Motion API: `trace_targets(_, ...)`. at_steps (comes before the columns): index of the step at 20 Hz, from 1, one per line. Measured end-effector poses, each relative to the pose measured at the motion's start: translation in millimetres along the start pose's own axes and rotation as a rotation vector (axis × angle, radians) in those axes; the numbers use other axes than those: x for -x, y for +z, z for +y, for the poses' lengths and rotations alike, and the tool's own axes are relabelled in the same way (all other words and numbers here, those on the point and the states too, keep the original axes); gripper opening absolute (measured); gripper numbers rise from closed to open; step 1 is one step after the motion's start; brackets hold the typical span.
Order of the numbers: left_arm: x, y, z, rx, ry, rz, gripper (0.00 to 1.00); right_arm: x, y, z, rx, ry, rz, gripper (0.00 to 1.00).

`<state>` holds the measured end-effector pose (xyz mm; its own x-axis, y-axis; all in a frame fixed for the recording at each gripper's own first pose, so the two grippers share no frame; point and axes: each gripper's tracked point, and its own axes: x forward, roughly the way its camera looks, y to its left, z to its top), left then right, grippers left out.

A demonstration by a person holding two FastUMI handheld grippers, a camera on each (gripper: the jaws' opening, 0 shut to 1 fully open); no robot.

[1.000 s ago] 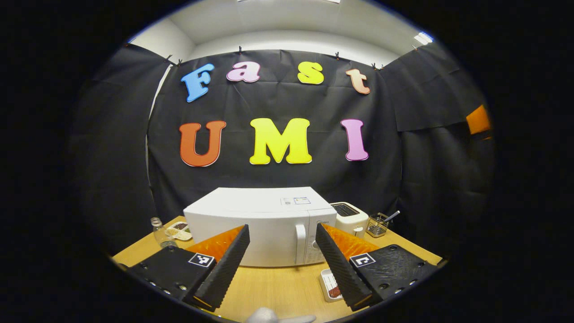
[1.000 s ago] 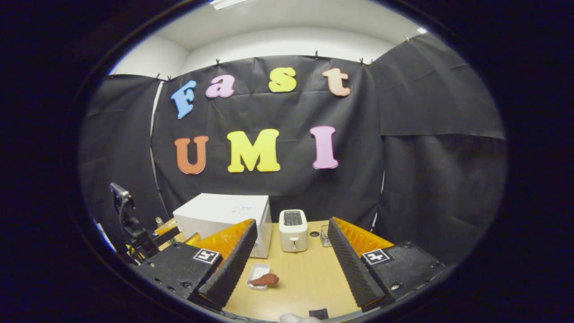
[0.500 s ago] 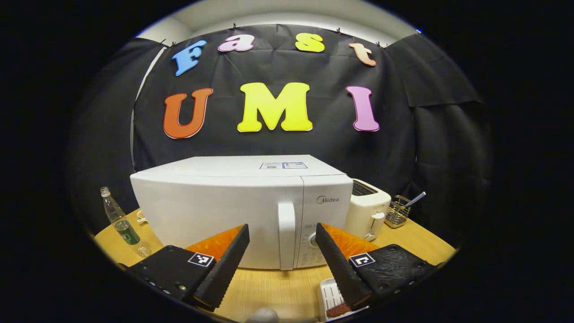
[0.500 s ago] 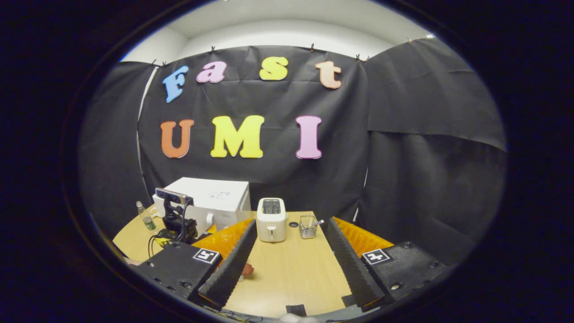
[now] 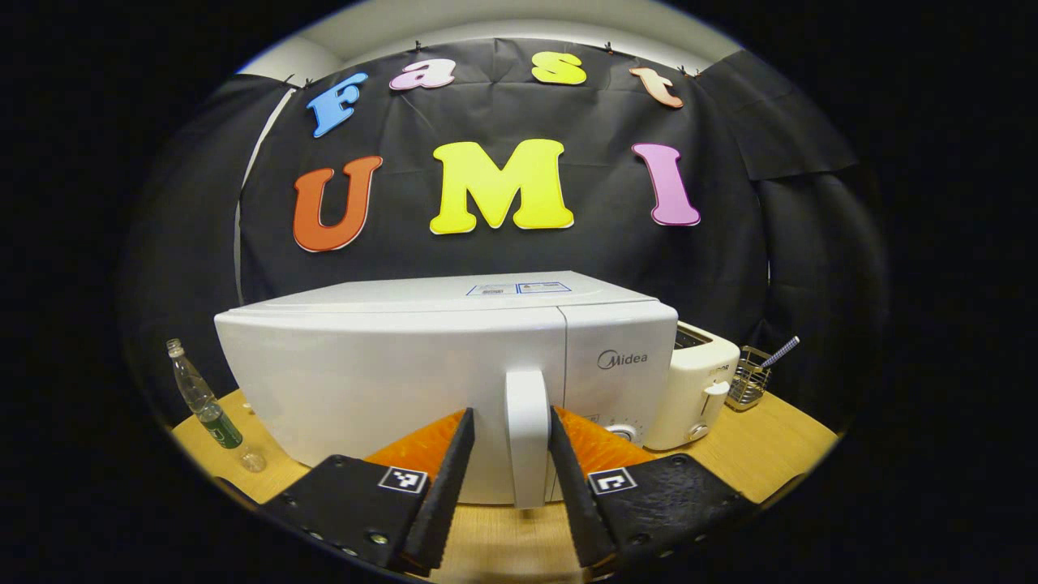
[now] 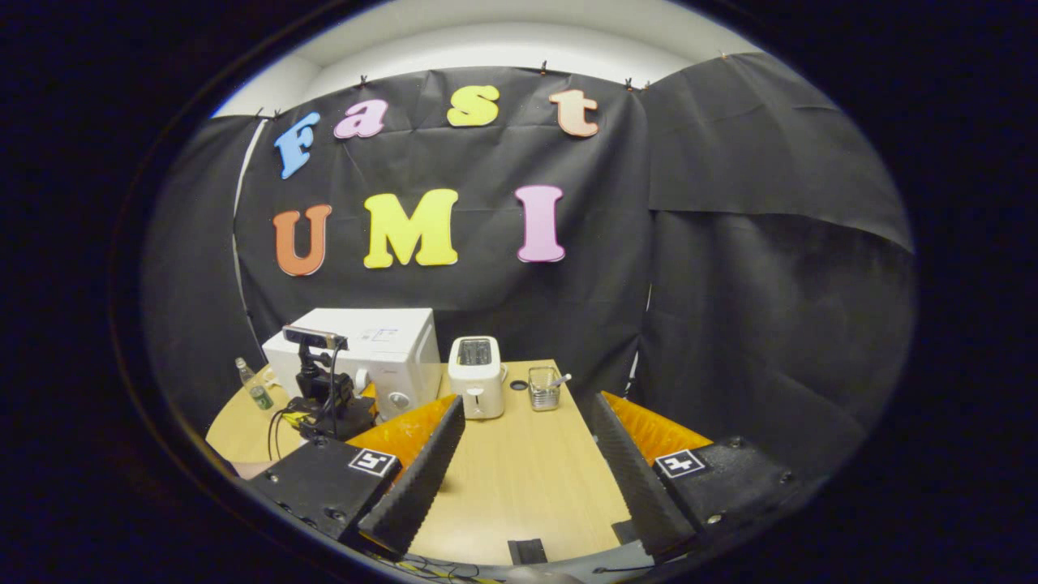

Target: Open the microwave oven with the left hand, put the food in, and close the microwave oven.

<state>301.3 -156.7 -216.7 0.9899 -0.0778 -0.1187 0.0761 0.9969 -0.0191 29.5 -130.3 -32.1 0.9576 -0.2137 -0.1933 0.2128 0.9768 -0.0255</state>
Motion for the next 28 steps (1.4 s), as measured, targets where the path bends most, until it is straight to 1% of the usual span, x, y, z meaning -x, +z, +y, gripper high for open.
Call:
trace_targets(1, 0.7, -0.8, -4.0, 0.007, -0.012, 0.004, 0.51, -1.2, -0.5, 0.1, 0.008, 0.003, 0.000, 1.00)
trace_targets(2, 1.7, 1.2, -5.7, 0.005, -0.006, -0.004, 0.26, -2.3, 0.7, 0.0, 0.012, 0.004, -0.002, 1.00)
trace_targets(3, 0.0, 0.2, -5.1, 0.004, 0.002, -0.006, 0.18, -2.3, 1.2, 0.7, 0.010, 0.007, -0.005, 1.00)
trace_targets(4, -0.4, -0.8, -5.3, 0.011, 0.005, -0.004, 0.28, -2.9, 1.4, 1.9, 0.006, 0.011, -0.004, 1.00)
trace_targets(5, -0.5, -1.8, -5.8, 0.019, 0.001, -0.001, 0.25, -3.8, -1.9, 2.7, 0.004, 0.013, 0.002, 0.95)
trace_targets(6, 0.6, -2.2, -6.1, 0.023, -0.002, 0.006, 0.20, -3.1, -2.8, 2.7, 0.002, 0.016, 0.005, 1.00)
trace_targets(7, 1.0, 0.8, -6.0, 0.022, -0.001, -0.004, 0.21, -2.6, -3.3, 2.4, 0.000, 0.018, 0.005, 1.00)
trace_targets(8, 1.3, -1.8, -5.8, 0.016, -0.001, 0.006, 0.17, -2.0, -3.7, 2.0, 0.001, 0.016, 0.007, 0.95)
trace_targets(9, 2.4, -1.1, -5.4, 0.013, 0.003, 0.001, 0.17, -2.5, -4.7, 0.9, -0.001, 0.016, 0.007, 1.00)
trace_targets(10, -2.7, -4.4, -3.6, 0.009, 0.012, 0.004, 0.17, -2.0, -3.9, 0.6, -0.001, 0.016, 0.009, 1.00)
trace_targets(11, 1.5, -3.0, -4.0, 0.003, 0.013, 0.007, 0.03, -2.5, -5.5, 0.5, -0.001, 0.015, 0.012, 0.95)
trace_targets(12, 1.8, -4.4, -4.0, 0.000, 0.011, 0.013, 0.12, -2.7, -5.7, 1.0, -0.002, 0.017, 0.013, 1.00)
trace_targets(16, 4.7, -6.1, -4.7, -0.037, -0.009, 0.030, 0.13, -0.9, -4.3, 7.1, 0.000, 0.031, 0.010, 1.00)
trace_targets(17, 4.9, -6.7, -4.6, -0.040, -0.018, 0.036, 0.12, -0.8, -4.0, 8.7, 0.002, 0.033, 0.005, 0.96)
trace_targets(18, 7.2, -7.1, -4.0, -0.039, -0.023, 0.044, 0.13, -1.9, -3.7, 11.4, -0.003, 0.041, 0.005, 0.96)
trace_targets(19, 18.3, -6.9, -2.0, -0.035, -0.018, 0.042, 0.13, -2.8, -4.2, 14.8, -0.014, 0.049, 0.005, 1.00)
trace_targets(21, 50.1, -11.6, 4.0, -0.057, -0.015, 0.035, 0.12, -4.2, -9.5, 19.1, -0.012, 0.057, 0.014, 1.00)
trace_targets(22, 68.7, -13.9, 9.8, -0.047, -0.010, 0.021, 0.12, -4.8, -12.3, 22.6, -0.008, 0.064, 0.017, 1.00)
trace_targets(24, 101.5, -25.0, 24.4, -0.056, 0.001, 0.035, 0.12, -4.8, -15.0, 31.3, -0.013, 0.087, 0.026, 1.00)
trace_targets(26, 124.2, -28.2, 34.7, -0.101, -0.022, 0.049, 0.13, -6.3, -20.7, 45.0, -0.020, 0.121, 0.041, 1.00)
trace_targets(28, 139.9, -32.1, 45.3, -0.083, -0.045, 0.072, 0.13, -6.0, -20.8, 60.5, -0.025, 0.163, 0.050, 1.00)
